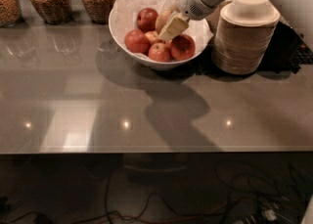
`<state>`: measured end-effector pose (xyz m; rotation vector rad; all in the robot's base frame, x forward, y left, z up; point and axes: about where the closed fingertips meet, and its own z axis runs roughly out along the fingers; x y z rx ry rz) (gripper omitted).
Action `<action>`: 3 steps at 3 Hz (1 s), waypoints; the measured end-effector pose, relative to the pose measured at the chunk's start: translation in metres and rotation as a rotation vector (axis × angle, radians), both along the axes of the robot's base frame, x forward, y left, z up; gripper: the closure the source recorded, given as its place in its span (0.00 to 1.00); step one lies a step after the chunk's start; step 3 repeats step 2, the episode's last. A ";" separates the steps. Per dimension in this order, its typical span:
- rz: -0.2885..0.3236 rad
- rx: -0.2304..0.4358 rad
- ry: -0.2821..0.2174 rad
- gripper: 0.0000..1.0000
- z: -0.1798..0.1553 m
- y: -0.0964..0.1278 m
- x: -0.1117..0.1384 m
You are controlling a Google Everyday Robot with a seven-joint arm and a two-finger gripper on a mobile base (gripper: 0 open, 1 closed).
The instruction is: Pick apple from white bowl
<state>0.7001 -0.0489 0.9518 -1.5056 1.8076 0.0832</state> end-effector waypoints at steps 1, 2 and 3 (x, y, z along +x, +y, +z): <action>0.063 0.050 -0.033 1.00 0.023 -0.012 -0.029; 0.135 0.081 -0.025 1.00 0.037 -0.033 -0.075; 0.135 0.081 -0.025 1.00 0.037 -0.033 -0.075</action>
Offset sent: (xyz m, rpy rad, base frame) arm -0.1361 -0.0684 0.0552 0.1161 -0.0107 0.2117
